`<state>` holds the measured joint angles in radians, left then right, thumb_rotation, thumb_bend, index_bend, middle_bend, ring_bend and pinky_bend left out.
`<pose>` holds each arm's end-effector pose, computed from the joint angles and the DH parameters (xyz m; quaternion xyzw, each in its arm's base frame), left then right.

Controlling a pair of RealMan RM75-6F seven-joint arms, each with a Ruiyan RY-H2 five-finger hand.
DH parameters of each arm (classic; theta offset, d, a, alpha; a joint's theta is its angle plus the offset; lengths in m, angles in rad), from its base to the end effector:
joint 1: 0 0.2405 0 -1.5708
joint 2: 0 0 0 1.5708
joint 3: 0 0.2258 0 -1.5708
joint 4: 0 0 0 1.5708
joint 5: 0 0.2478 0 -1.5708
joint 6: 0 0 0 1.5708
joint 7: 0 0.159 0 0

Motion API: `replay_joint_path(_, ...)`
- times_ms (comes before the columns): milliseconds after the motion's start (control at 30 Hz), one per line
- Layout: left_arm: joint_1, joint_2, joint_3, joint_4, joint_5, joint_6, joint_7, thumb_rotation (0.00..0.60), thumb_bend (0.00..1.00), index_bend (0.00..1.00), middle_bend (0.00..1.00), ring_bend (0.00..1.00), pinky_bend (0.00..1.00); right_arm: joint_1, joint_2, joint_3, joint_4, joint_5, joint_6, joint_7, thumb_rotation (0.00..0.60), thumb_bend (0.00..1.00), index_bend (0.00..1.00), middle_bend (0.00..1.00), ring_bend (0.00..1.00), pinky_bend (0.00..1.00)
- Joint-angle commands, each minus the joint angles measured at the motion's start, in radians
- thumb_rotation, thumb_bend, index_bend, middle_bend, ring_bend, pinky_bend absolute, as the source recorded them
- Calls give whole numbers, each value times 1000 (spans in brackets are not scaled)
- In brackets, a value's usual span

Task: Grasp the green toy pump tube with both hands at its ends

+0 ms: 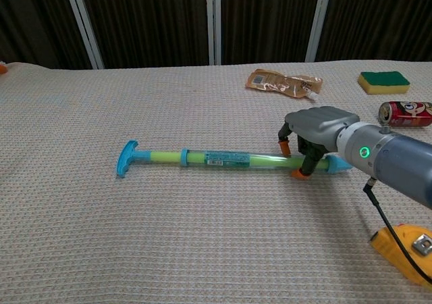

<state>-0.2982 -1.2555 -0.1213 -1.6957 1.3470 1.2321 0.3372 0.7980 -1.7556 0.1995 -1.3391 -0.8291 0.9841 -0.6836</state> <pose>-0.2315 0.2613 0.0406 -0.6715 -0.3718 -0.3430 0.5414 -0.1196 -0.3467 -0.1073 0.7477 -0.3748 0.2782 0.4723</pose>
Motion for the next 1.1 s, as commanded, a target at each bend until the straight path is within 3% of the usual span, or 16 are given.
replay_joint_path(33,-108,-88,-45,107,26,-102,-70,600,215,228,741,730,919,0,6,2,-16,16,12,-18,600,389,657,1000,1000,1000)
replay_joint_path(167,-192,-165,-63,203,36,-186,-98,600,281,307,770,758,970,2,13,4,-33,35,22,-37,600,403,657,1000,1000,1000)
replay_joint_path(400,-308,-296,-82,333,-13,-319,-105,600,330,351,777,764,973,9,24,6,-50,64,26,-59,600,410,659,1000,1000,1000)
replay_joint_path(800,-408,-479,-85,541,-24,-374,-141,600,331,377,777,764,973,20,38,4,-57,93,3,-55,600,410,660,1000,1000,1000)
replay_joint_path(1100,-438,-534,-72,613,-33,-387,-148,600,332,390,777,764,973,23,50,1,-66,92,2,-40,600,410,660,1000,1000,1000)
